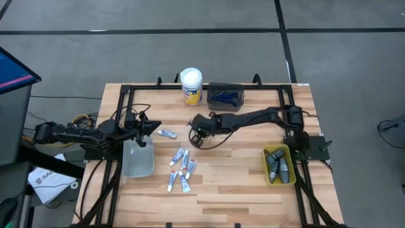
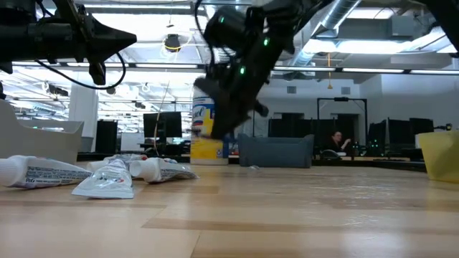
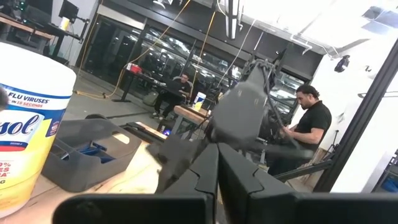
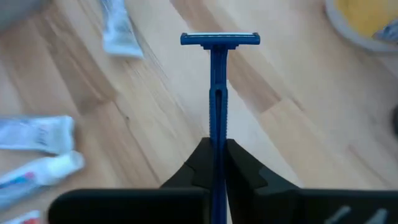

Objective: Pick & Place Travel size toiletries
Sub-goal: Put the blue razor into the black bin

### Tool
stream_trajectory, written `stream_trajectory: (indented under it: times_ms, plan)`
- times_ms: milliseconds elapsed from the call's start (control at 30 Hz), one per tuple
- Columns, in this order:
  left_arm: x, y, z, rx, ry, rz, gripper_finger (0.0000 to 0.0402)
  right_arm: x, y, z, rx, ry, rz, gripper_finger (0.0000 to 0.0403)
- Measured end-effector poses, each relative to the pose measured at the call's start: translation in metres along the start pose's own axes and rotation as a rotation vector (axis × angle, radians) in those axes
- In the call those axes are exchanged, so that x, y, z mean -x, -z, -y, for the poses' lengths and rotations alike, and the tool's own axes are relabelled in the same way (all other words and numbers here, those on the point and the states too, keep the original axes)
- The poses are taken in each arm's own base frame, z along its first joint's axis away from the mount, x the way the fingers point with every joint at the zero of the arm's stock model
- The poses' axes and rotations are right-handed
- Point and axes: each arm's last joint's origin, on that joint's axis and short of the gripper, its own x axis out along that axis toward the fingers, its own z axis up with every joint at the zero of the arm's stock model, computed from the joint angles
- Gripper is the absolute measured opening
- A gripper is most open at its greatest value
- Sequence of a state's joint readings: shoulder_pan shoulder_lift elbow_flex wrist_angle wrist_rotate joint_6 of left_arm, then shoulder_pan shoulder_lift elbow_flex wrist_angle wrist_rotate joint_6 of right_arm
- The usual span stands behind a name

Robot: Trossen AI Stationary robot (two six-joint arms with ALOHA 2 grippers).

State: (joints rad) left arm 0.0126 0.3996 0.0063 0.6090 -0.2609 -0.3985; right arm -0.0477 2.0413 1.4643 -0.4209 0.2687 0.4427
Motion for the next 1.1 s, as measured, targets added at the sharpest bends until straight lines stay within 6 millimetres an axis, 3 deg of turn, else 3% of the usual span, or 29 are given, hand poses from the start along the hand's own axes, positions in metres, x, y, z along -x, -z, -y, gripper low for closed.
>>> stream_trajectory:
  times_ms: [233,533,733,1100]
  plan:
    - [0.0,0.0,0.0,0.0,0.0,0.001,0.0,0.049,-0.023,0.009,-0.01,0.033,0.139,0.001]
    - [0.0,0.0,0.0,0.0,0.0,0.002,0.0,0.099,-0.039,0.051,-0.073,0.2,0.193,0.0009]
    - [0.0,0.0,0.0,0.0,0.001,0.002,0.0,0.104,-0.046,0.083,-0.131,0.3,0.183,0.001]
    - [0.0,0.0,0.0,0.0,0.001,0.002,0.0,0.088,-0.05,0.138,-0.21,0.423,0.097,0.0011]
